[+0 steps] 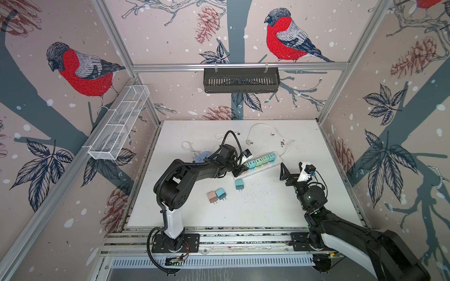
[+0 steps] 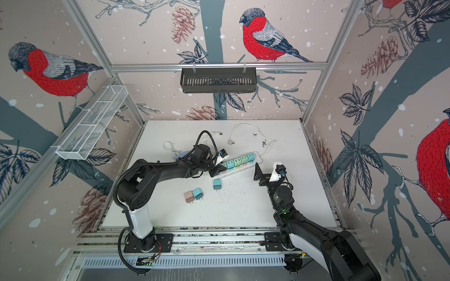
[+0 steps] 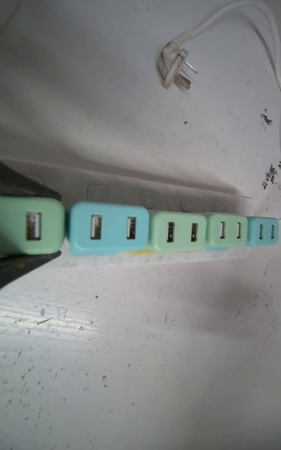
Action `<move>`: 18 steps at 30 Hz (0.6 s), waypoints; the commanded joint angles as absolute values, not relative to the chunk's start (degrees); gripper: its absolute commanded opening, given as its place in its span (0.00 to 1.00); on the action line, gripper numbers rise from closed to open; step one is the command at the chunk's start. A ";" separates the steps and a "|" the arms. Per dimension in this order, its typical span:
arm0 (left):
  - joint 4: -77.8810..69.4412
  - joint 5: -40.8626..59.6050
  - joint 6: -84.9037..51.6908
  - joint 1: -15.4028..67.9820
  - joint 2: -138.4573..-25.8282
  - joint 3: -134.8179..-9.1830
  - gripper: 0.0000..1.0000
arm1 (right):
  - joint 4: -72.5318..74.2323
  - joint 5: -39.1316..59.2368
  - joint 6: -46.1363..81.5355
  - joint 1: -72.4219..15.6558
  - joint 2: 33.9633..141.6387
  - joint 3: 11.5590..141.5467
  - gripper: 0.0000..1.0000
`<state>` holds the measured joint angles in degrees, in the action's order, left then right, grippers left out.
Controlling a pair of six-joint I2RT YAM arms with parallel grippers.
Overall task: Insert the plug
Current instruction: 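Lower the light-green plug into the next free socket beside the teal plug, then open the left gripper and raise it away while the right gripper moves forward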
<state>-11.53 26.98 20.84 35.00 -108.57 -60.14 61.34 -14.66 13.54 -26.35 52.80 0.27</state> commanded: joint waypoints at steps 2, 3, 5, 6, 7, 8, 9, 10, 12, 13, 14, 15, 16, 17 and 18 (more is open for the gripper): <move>-7.72 28.55 21.55 35.07 -110.91 -63.72 0.00 | 61.64 -14.68 14.27 -26.36 52.91 -0.28 1.00; -7.31 28.44 21.62 35.03 -111.40 -64.59 0.00 | 61.62 -14.68 14.33 -26.27 52.98 -0.24 1.00; -6.61 28.23 21.87 34.98 -112.37 -66.09 0.00 | 61.65 -14.85 14.40 -26.19 53.08 -0.22 1.00; -6.21 28.13 22.18 34.97 -112.79 -66.79 0.00 | 61.61 -14.86 14.38 -26.20 53.06 -0.17 1.00; -5.82 28.04 22.52 34.97 -113.14 -67.55 0.00 | 61.60 -15.02 14.43 -26.23 53.15 -0.18 1.00; -5.61 27.82 22.76 34.96 -113.35 -67.98 0.00 | 61.63 -14.94 14.48 -26.21 53.24 -0.18 1.00; -5.45 27.76 22.92 34.98 -113.61 -68.47 0.03 | 61.78 -15.03 14.54 -26.21 53.30 -0.10 1.00; -5.27 27.94 23.16 34.98 -113.81 -68.96 0.10 | 61.79 -15.03 14.58 -26.13 53.48 -0.06 1.00; -4.34 28.48 23.81 34.97 -113.90 -69.95 0.36 | 61.79 -15.03 14.58 -26.12 53.73 0.00 1.00; -4.07 28.63 23.91 34.98 -113.74 -70.09 0.94 | 61.85 -15.11 14.57 -26.12 53.93 0.05 1.00; -4.04 28.52 23.84 34.98 -113.33 -70.14 0.98 | 61.94 -15.12 14.59 -26.14 53.98 0.03 1.00; -4.14 28.23 23.79 34.98 -112.69 -70.13 0.98 | 61.88 -15.12 14.59 -26.11 54.01 0.06 1.00; -4.13 27.94 23.81 34.98 -111.98 -69.99 0.98 | 62.04 -15.19 14.55 -26.14 54.05 0.01 1.00; -4.04 27.69 23.83 34.97 -111.08 -69.86 0.98 | 62.05 -15.32 14.61 -26.11 54.05 0.07 1.00; -3.91 27.54 23.83 34.98 -109.86 -69.55 0.99 | 62.10 -15.29 14.65 -26.06 54.00 0.03 1.00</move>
